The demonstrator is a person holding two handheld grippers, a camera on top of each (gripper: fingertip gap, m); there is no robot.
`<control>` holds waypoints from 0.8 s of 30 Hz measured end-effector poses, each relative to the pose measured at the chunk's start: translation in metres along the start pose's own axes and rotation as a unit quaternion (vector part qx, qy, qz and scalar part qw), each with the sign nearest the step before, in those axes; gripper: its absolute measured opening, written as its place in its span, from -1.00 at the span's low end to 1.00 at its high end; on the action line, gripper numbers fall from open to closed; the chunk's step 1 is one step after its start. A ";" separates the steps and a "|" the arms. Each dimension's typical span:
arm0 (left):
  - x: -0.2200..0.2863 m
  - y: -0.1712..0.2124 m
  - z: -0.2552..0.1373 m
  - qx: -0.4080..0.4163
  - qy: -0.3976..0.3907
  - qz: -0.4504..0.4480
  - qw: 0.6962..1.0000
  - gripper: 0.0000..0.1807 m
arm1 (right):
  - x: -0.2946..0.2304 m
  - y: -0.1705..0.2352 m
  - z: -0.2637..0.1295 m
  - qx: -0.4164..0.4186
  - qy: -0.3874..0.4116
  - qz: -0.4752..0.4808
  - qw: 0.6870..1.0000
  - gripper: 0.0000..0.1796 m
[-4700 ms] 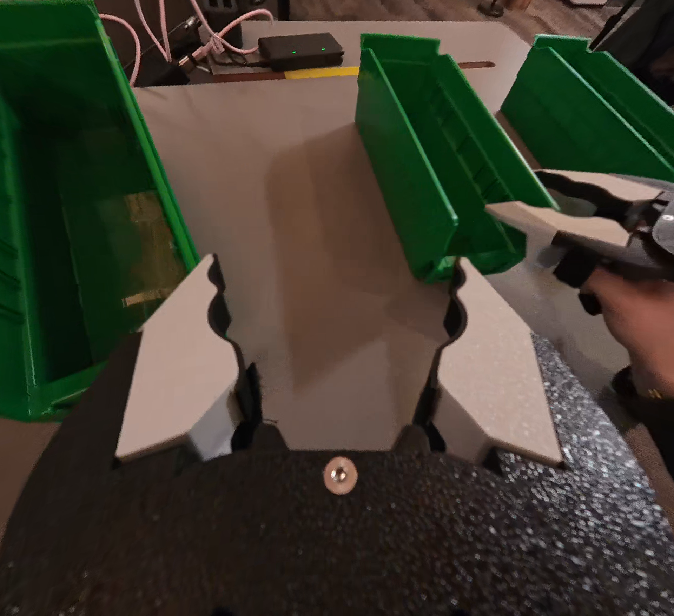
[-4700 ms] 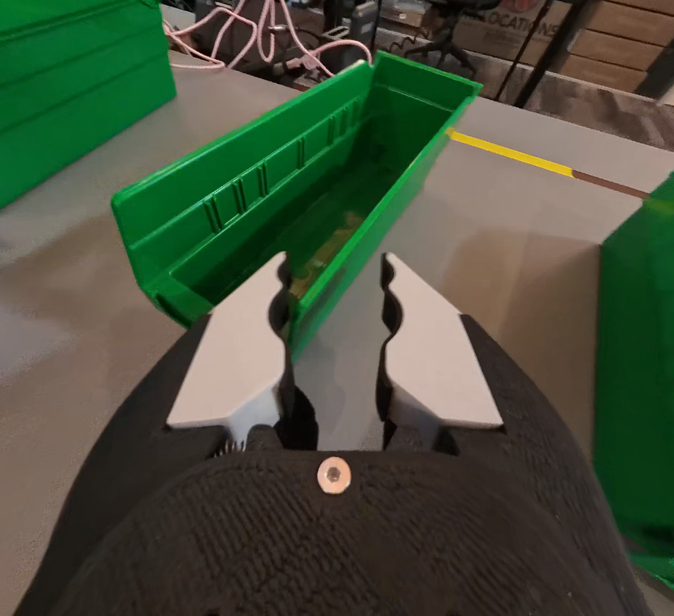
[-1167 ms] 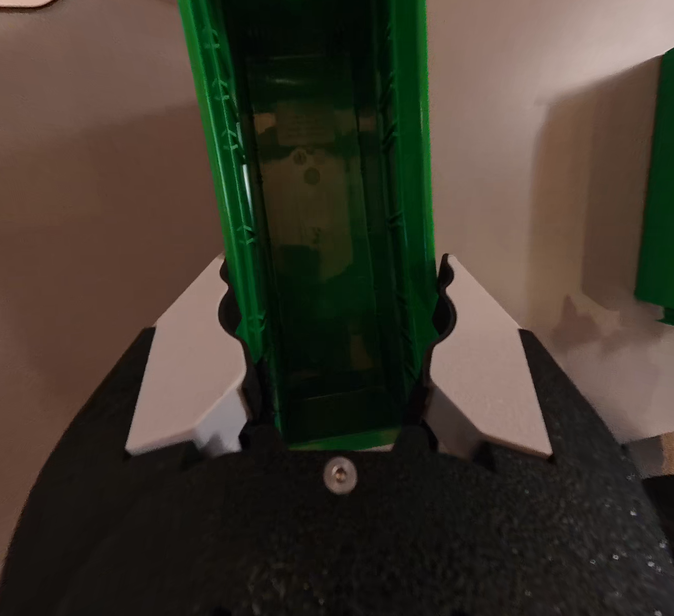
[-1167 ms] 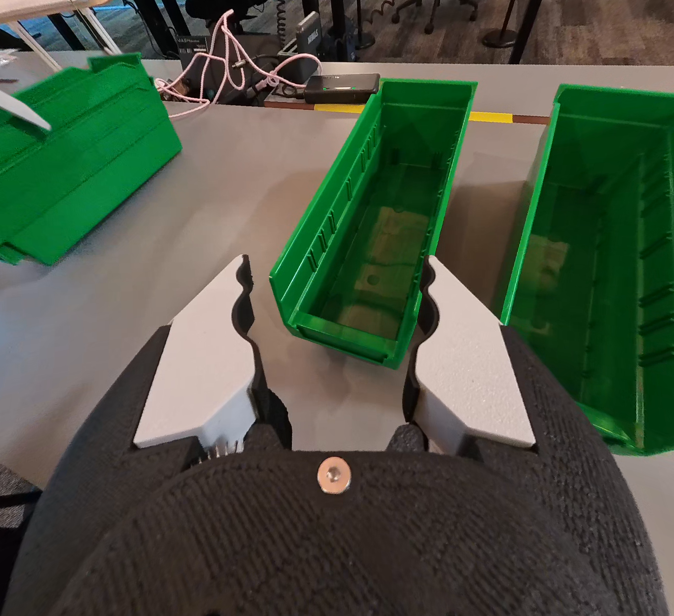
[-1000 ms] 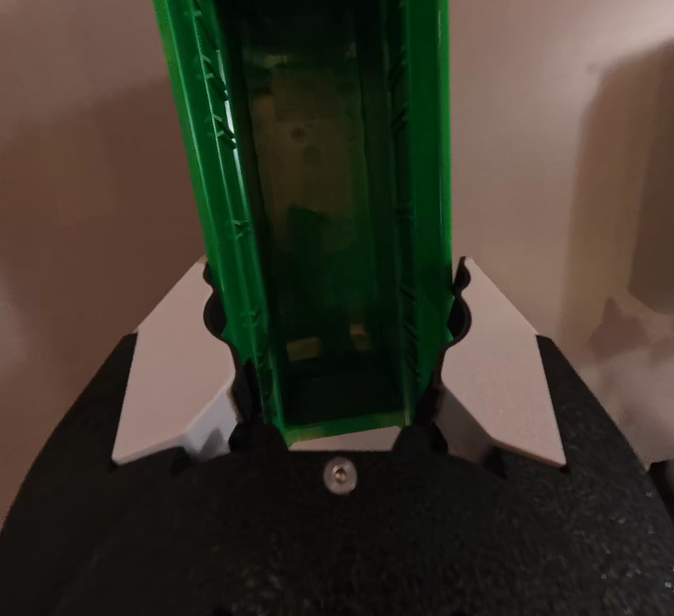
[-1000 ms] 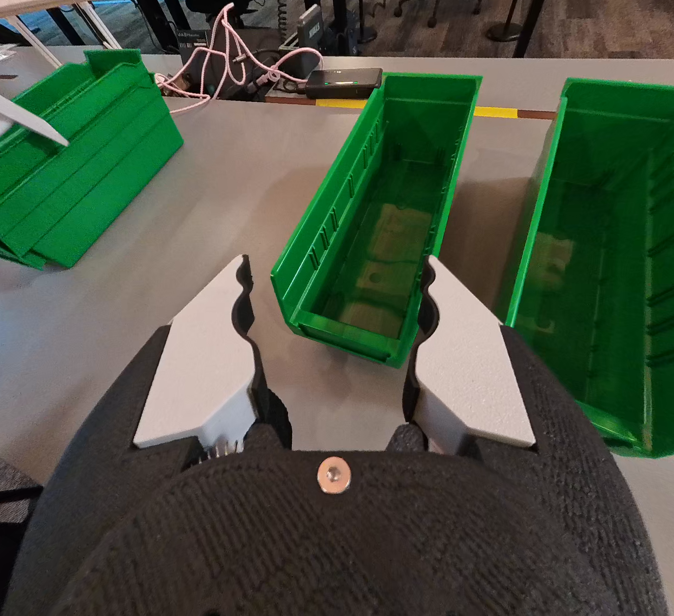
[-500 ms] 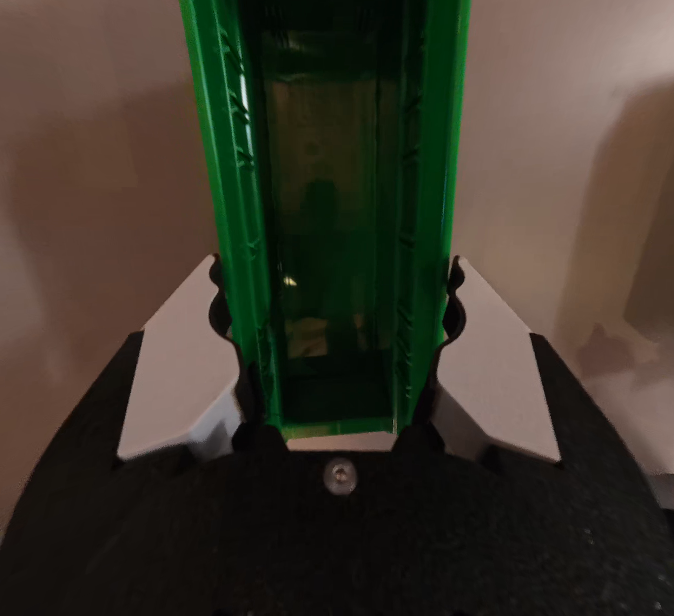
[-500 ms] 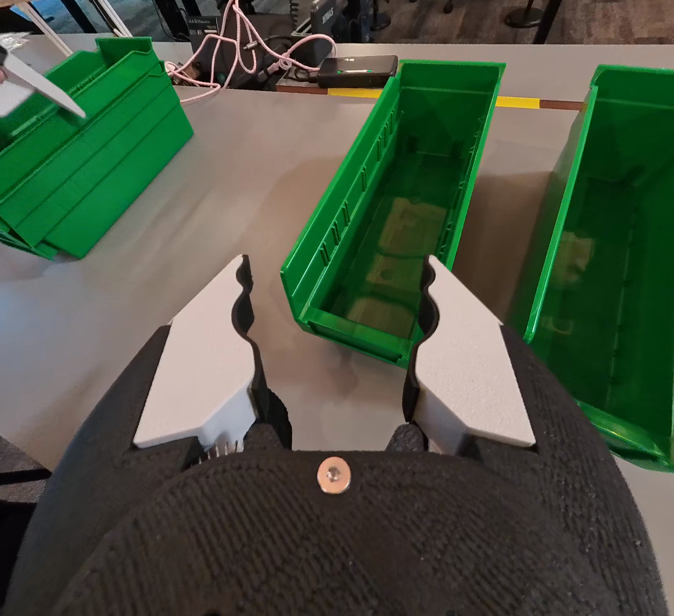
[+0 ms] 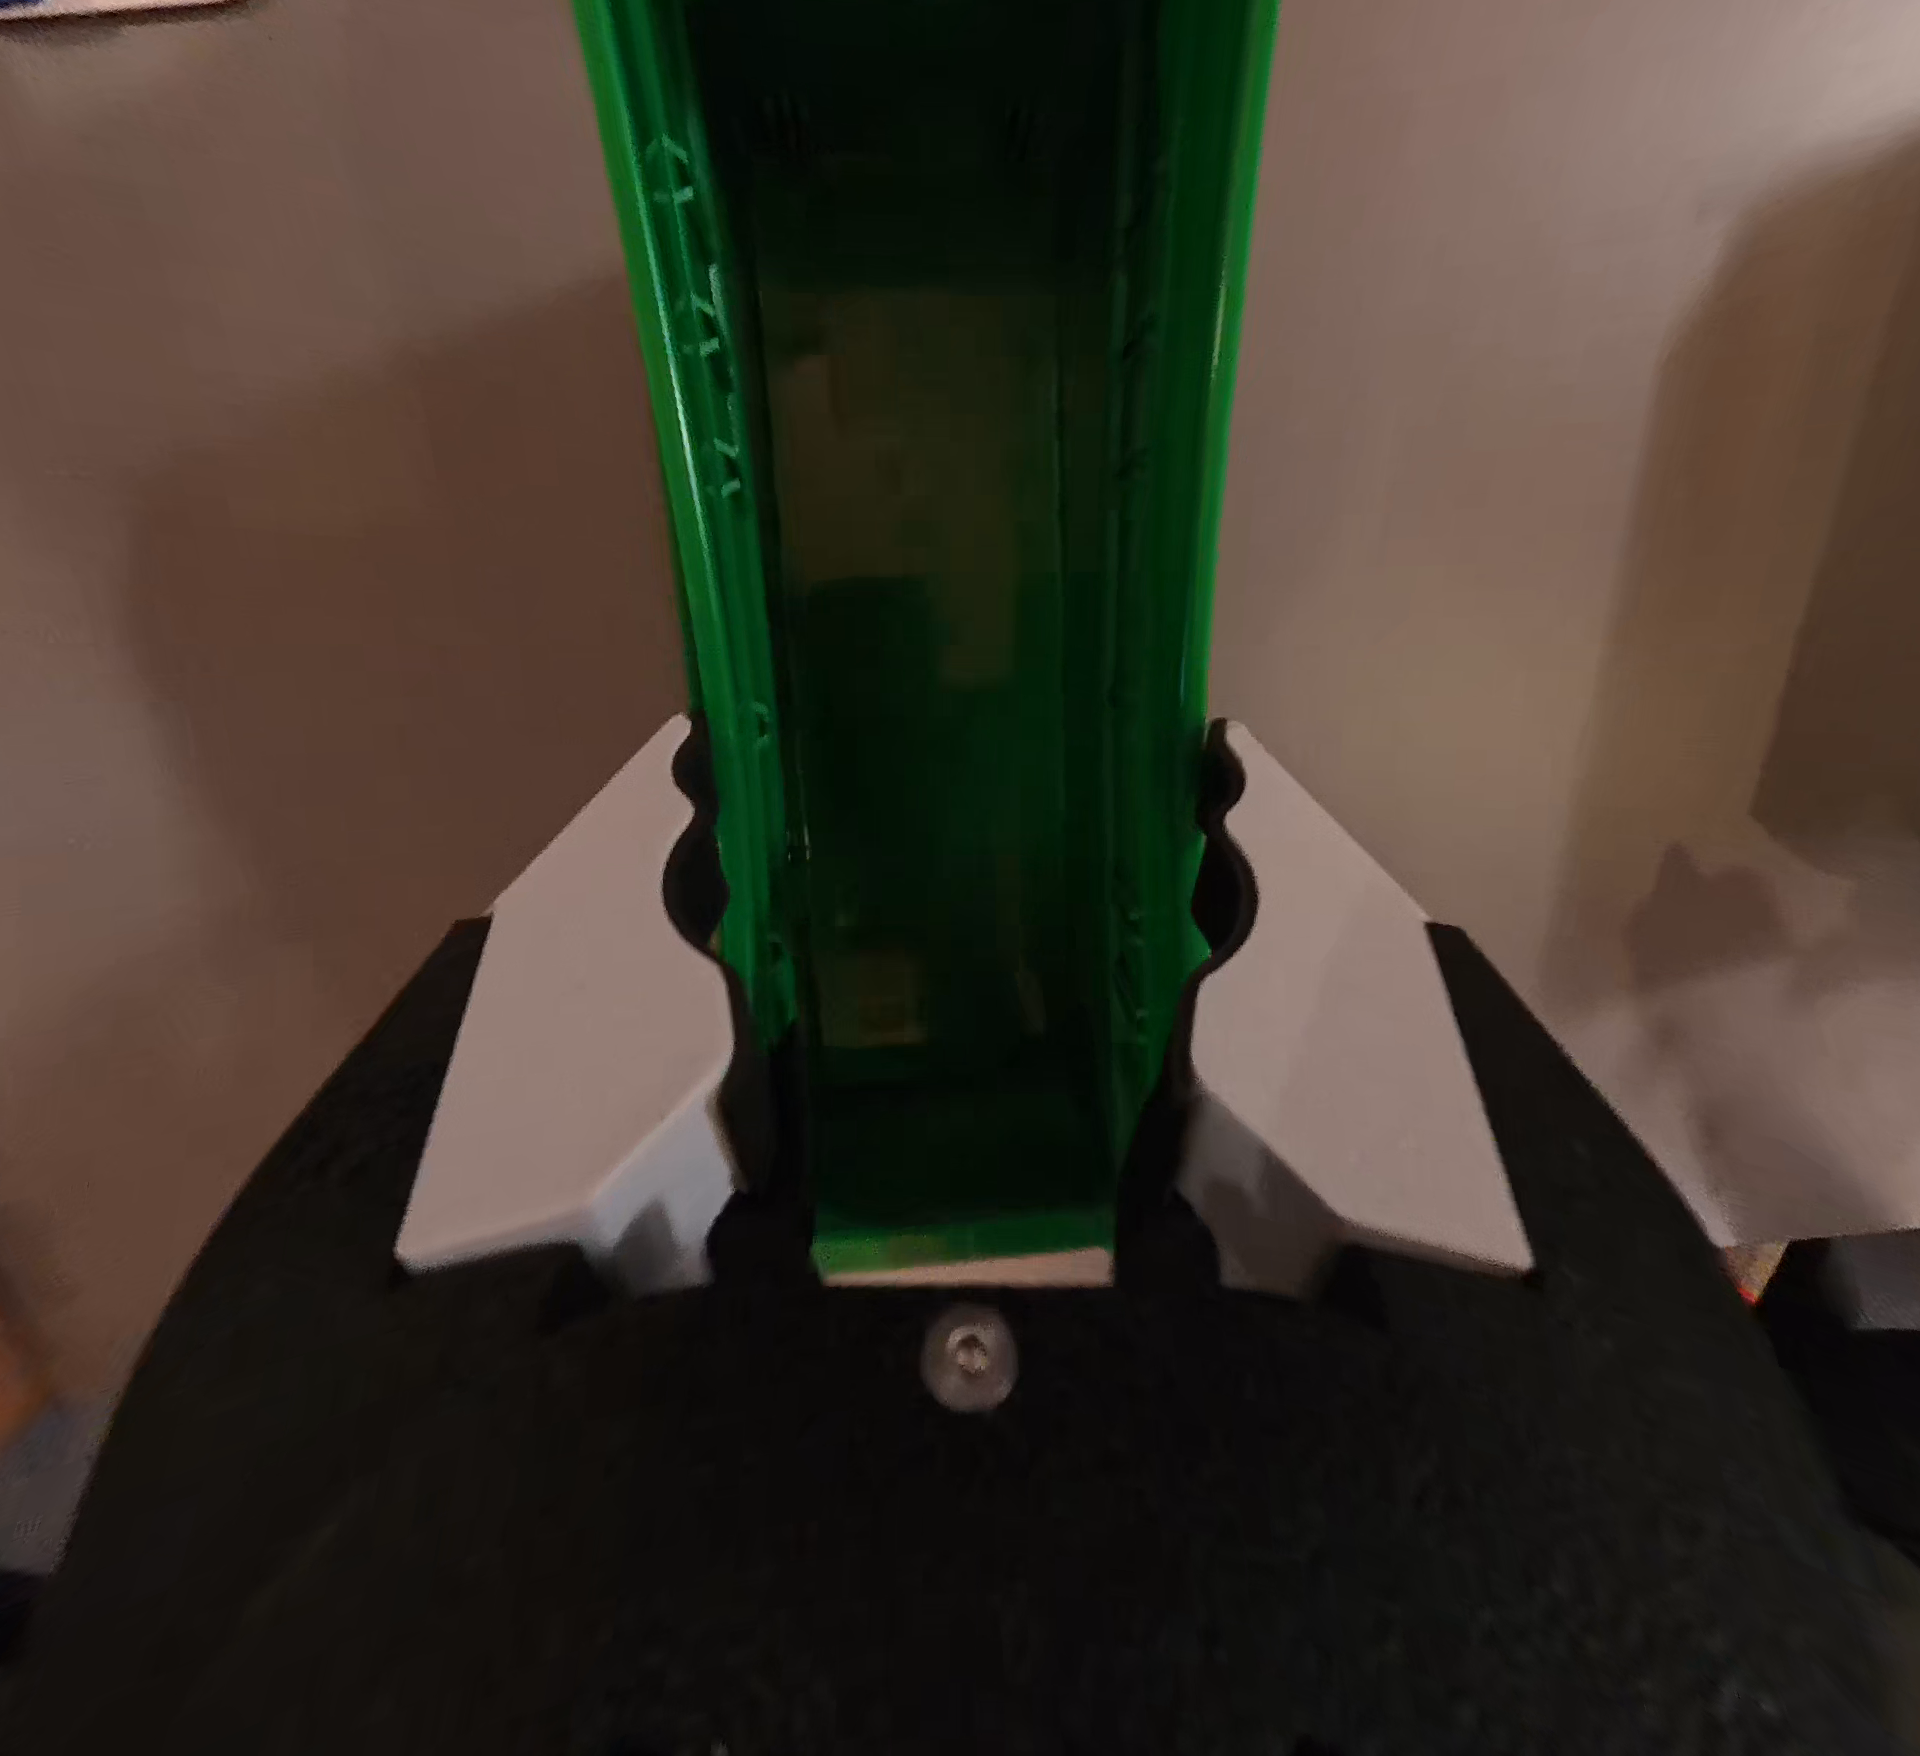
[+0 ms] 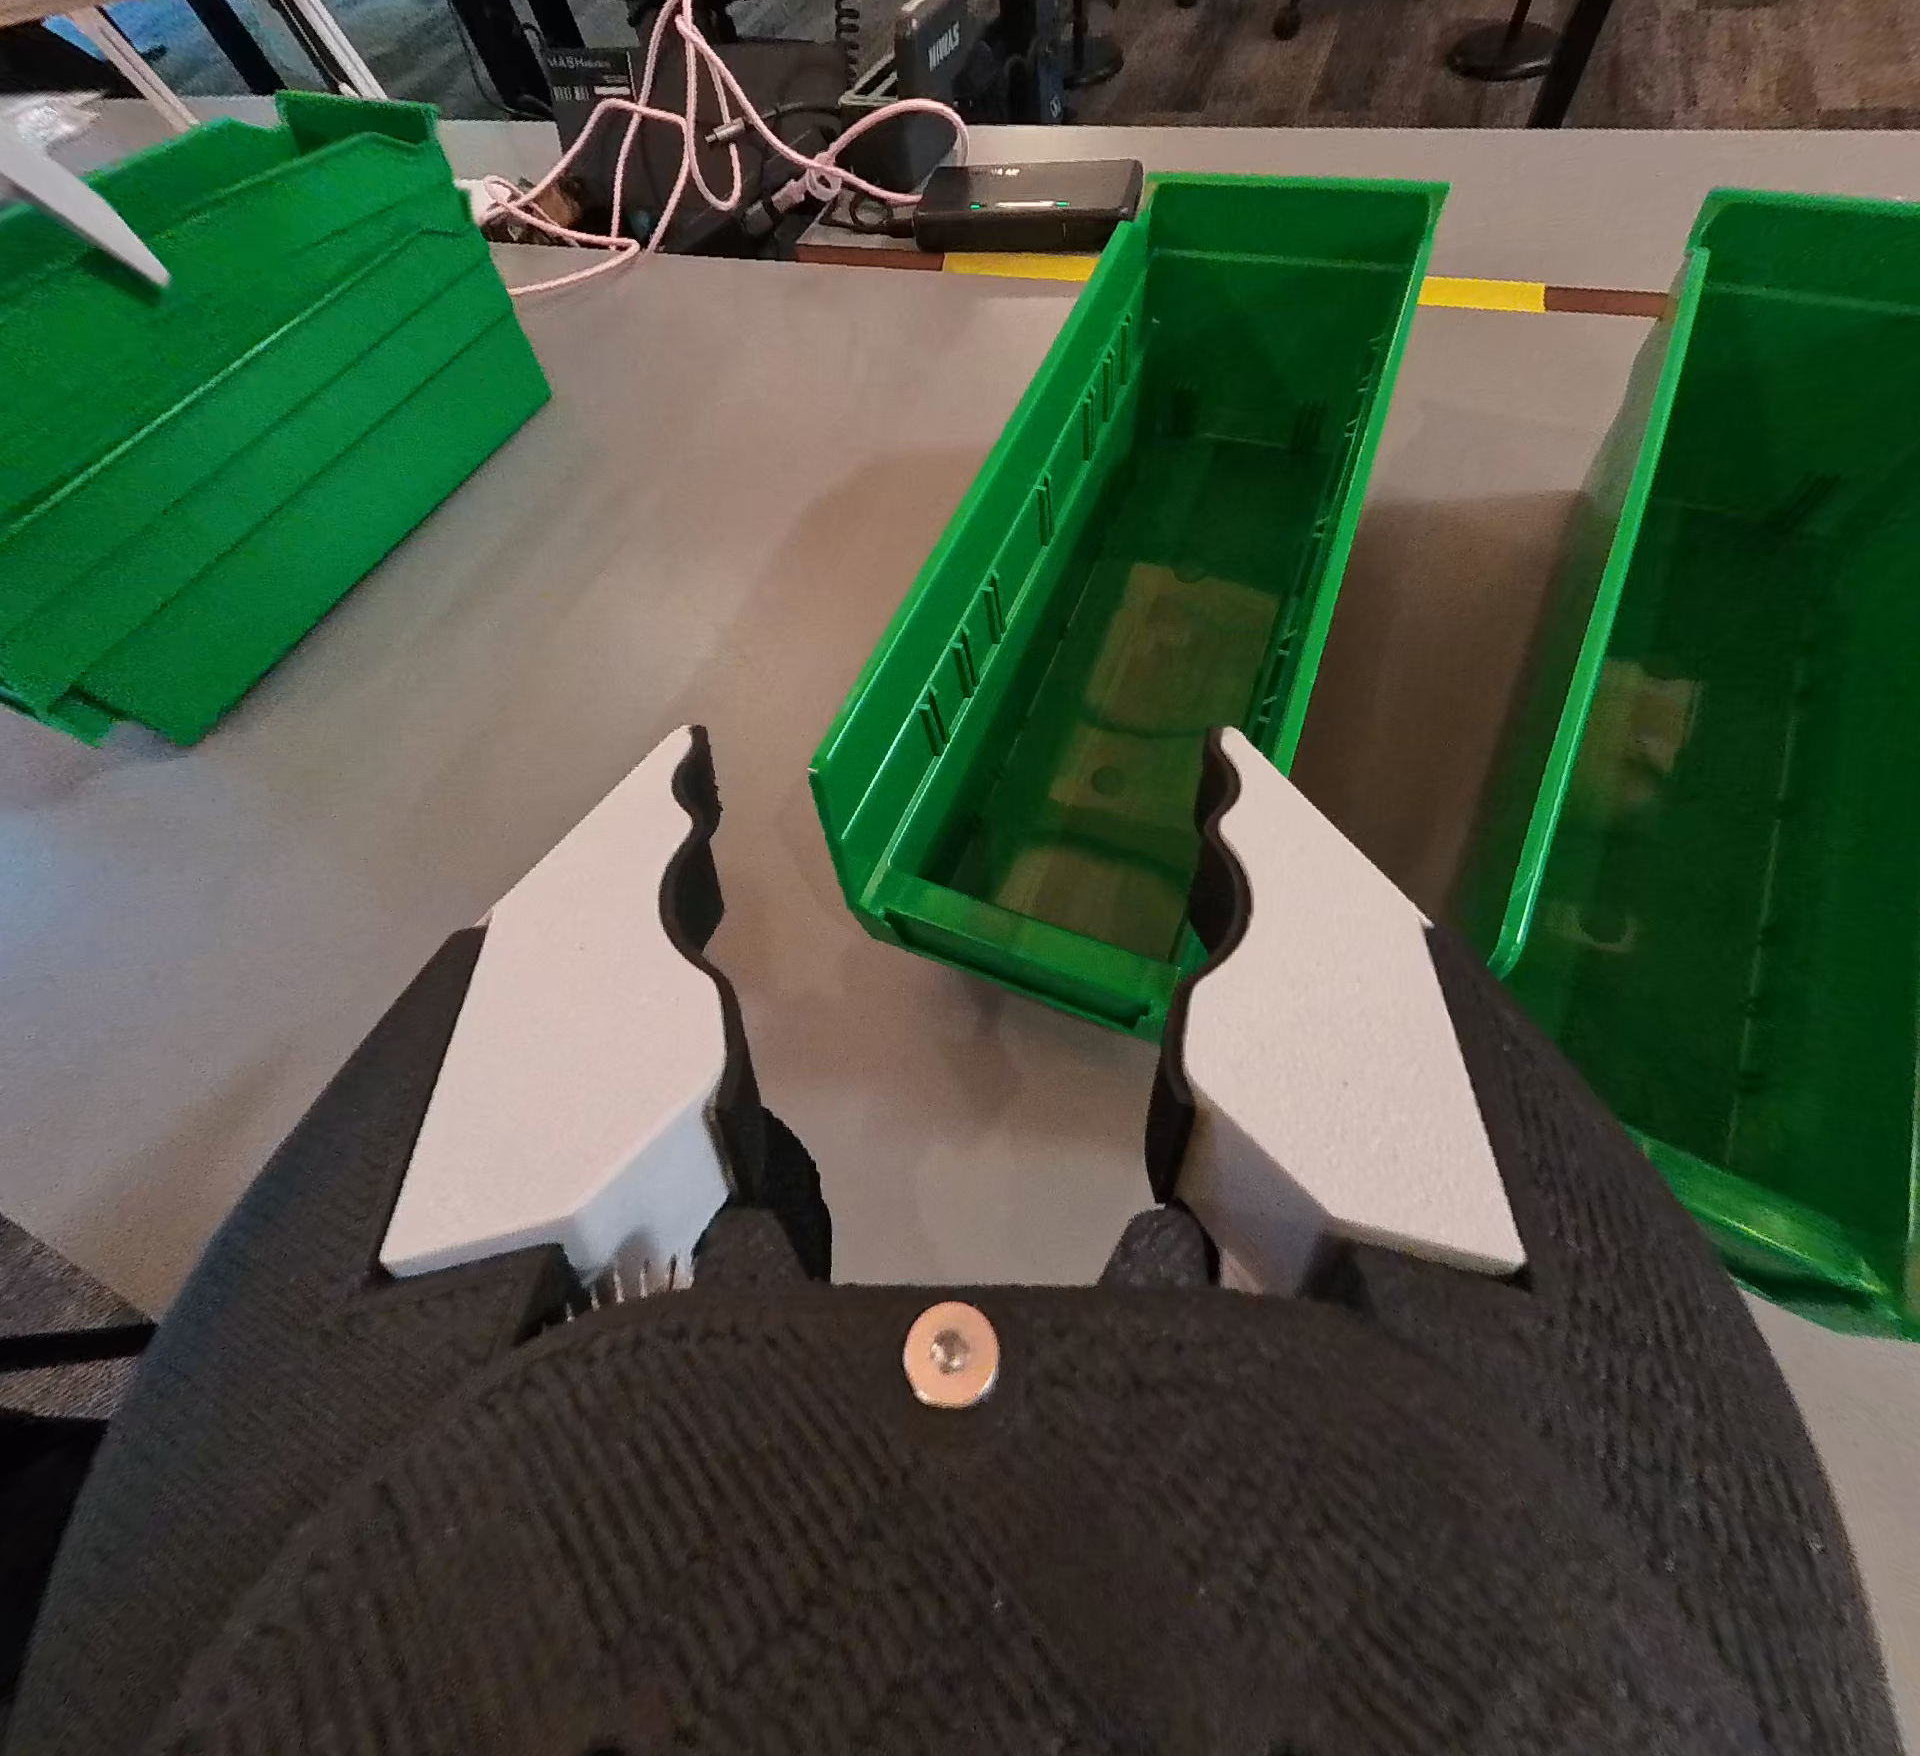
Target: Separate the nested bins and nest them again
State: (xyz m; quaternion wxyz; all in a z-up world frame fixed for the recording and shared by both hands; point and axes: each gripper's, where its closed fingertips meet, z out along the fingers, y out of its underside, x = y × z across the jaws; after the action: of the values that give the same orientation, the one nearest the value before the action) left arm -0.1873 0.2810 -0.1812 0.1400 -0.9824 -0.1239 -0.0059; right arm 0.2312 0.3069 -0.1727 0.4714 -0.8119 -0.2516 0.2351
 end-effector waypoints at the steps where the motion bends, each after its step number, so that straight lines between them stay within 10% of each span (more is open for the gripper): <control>1: 0.000 -0.002 -0.005 0.008 0.004 -0.003 1.000 0.01 | 0.000 0.000 0.000 -0.001 0.001 0.000 1.000 0.03; 16: 0.067 -0.045 -0.105 0.162 0.023 0.077 0.984 0.03 | 0.008 -0.005 -0.005 0.013 0.012 0.005 1.000 0.03; 24: 0.161 -0.053 -0.028 0.107 0.099 0.086 0.986 0.05 | 0.012 -0.010 -0.008 0.030 0.027 -0.009 0.999 0.01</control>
State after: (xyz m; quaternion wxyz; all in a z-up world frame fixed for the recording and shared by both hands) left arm -0.0433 0.3615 -0.1328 0.2560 -0.9632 -0.0244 -0.0781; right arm 0.2435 0.3132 -0.1619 0.5041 -0.8012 -0.2392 0.2163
